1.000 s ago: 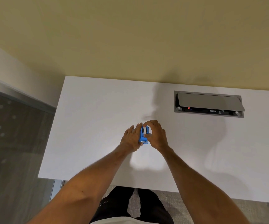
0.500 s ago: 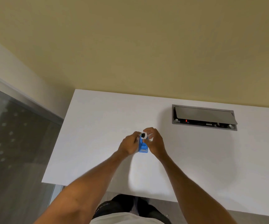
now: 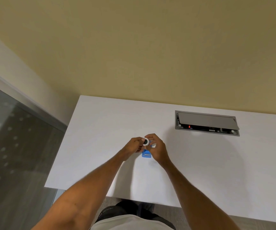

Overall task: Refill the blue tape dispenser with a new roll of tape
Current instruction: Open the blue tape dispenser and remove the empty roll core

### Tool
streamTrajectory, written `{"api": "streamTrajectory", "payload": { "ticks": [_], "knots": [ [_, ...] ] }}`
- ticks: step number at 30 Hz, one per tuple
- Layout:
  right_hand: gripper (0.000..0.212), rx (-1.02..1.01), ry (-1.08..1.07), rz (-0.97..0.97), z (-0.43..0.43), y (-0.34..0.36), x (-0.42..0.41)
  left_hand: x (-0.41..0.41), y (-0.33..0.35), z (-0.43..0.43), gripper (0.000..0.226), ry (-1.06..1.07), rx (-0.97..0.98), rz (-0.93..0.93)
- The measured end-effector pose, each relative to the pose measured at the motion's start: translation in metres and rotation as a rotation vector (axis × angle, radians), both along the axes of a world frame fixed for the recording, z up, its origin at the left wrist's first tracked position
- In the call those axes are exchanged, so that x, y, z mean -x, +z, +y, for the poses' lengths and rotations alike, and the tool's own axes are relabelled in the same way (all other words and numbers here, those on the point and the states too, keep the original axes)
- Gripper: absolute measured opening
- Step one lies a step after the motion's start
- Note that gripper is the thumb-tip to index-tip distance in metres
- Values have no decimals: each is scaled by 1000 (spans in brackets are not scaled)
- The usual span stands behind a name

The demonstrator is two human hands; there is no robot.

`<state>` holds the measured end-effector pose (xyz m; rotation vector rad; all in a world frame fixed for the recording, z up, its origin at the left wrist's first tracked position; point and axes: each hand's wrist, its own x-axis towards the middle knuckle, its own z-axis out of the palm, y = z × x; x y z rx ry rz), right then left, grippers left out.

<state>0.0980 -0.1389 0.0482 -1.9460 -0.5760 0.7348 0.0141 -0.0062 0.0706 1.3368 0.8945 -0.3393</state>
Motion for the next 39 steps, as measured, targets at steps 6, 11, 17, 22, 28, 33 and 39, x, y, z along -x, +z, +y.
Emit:
{"api": "streamTrajectory", "payload": {
  "ticks": [6,11,17,22,28,33,39],
  "knots": [
    [30,-24,-61,-45,-2,-2,7,4,-4,2,38,116,58,-50],
    [30,-20,-87,-35,-4,-5,11,10,-10,3,35,155,52,-90],
    [28,16,-79,-55,-3,-5,11,12,-14,1,37,185,89,-82],
    [23,51,-71,-66,-4,-5,14,10,-10,1,36,199,133,-10],
    [17,91,-28,-90,-3,-6,18,7,-13,0,36,121,62,20],
    [17,109,-22,-96,0,-8,16,8,-20,1,26,117,61,22],
    [20,118,12,-92,3,-10,17,6,-19,2,37,196,190,83]
  ]
}}
